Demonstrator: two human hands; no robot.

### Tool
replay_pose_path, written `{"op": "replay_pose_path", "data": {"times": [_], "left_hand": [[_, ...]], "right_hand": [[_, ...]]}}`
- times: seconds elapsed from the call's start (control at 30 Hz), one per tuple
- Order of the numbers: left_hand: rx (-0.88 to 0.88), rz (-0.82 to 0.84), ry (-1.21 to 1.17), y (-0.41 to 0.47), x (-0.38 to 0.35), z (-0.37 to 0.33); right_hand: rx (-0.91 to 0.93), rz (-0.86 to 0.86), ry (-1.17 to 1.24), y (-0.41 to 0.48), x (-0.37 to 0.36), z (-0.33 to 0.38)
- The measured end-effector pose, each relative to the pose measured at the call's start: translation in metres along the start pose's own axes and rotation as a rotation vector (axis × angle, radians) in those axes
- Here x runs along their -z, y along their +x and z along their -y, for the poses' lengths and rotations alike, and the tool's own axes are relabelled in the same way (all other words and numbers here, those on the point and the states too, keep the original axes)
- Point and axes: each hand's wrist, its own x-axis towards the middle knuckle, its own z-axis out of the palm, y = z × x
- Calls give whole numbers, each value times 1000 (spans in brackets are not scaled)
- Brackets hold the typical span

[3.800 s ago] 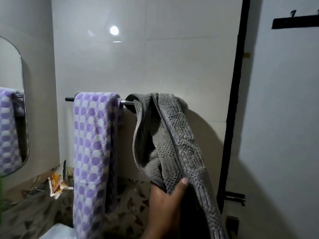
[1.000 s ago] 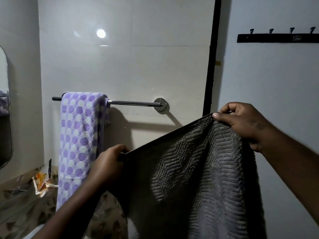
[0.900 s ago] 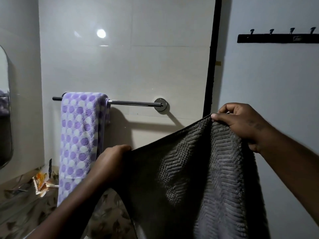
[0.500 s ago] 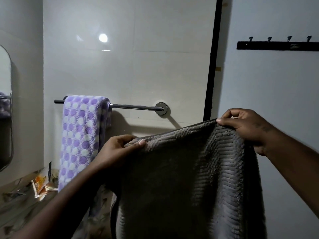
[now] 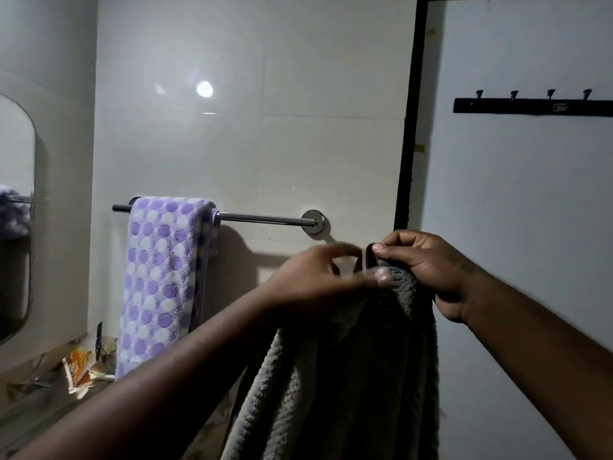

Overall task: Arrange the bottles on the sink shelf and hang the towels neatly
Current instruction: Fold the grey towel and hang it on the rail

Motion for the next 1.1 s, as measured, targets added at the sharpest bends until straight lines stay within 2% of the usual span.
{"op": "replay_pose_path", "data": {"times": [0.03,0.07,0.1,0.13,0.2,0.3,0.4,0.5,0.6,0.7,0.73,0.8,0.87,0.93,0.97,1.1], "left_hand": [[-20,58,195,1,-3,-1],[-65,45,351,2,-4,-2],[-105,-27,423,5,-3,-1],[-122,-119,393,8,-1,3],[-77,-270,76,15,5,12],[10,-313,-434,16,2,8],[22,-405,-608,18,-4,-4],[11,-438,-616,19,-2,-10],[3,-510,-432,18,1,-13],[-90,-582,-101,13,9,-13],[-127,-542,53,10,13,-11],[-155,-316,348,2,20,-6],[-115,-71,642,-2,23,-5],[-94,-18,739,-1,27,0],[-87,-58,652,0,29,3],[-69,-334,51,5,29,12]], "right_hand": [[11,-11,-9,1,-2,2],[24,-31,-11,2,-2,3],[38,-53,-12,3,-1,3],[52,-74,-11,4,1,3],[81,-82,-46,3,6,2],[106,-39,-162,2,2,-5],[133,-9,-287,1,-9,-17],[63,55,-320,0,-17,-37],[-116,95,-352,1,-28,-63],[-66,-2,-562,4,-27,-79],[-34,-71,-526,2,-27,-78],[23,-182,-316,-1,-25,-71],[26,-170,-106,-5,-26,-60],[46,-156,-26,-6,-27,-52],[54,-143,-15,-7,-27,-48],[2,-47,-45,-9,-33,-49]]}}
